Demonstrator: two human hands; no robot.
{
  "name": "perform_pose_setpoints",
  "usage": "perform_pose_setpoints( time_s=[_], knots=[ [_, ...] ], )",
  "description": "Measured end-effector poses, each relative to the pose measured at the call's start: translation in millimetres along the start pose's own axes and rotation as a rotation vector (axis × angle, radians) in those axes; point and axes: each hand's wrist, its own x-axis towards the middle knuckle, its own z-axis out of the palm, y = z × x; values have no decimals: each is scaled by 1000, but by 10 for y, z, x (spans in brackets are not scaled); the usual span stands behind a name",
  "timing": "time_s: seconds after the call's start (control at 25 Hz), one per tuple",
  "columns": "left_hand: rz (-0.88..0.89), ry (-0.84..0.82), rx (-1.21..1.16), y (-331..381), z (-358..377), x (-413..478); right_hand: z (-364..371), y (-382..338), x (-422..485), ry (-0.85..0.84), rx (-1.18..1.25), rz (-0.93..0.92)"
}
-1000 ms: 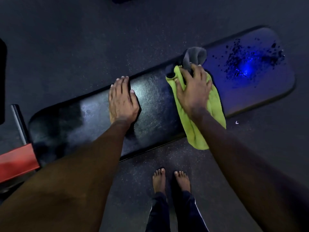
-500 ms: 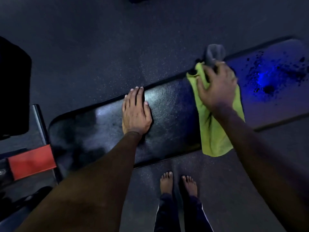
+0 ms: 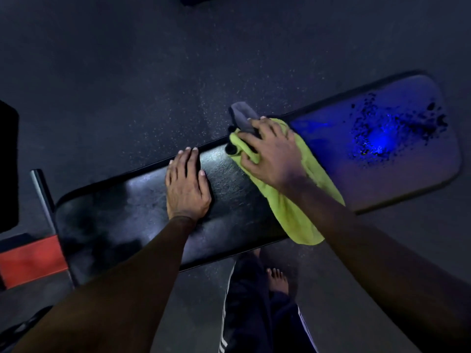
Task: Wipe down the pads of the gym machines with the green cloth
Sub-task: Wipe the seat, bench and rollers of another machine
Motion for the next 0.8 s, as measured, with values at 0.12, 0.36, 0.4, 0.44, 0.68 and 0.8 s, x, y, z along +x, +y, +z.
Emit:
perform_pose_setpoints(
  time_s=[0.12,0.36,0.4,0.44,0.68,0.8],
  knots=[
    [-20,-15,-7,9,-15,6,-158,581,-66,161,13,167],
    [-51,-38,-13,29,-5,16,-374,1084,-238,314,20,541],
    [-55,-34,-17,35,-9,12,-352,1044,-223,327,21,549],
    [-64,-26,-30,53,-13,11,-333,1024,-205,350,25,551],
    [-32,4,-298,602,-58,357,-244,1086,-217,401,-17,551],
    [34,-139,-250,1182,136,822,-261,1077,-185,397,-36,545]
  ],
)
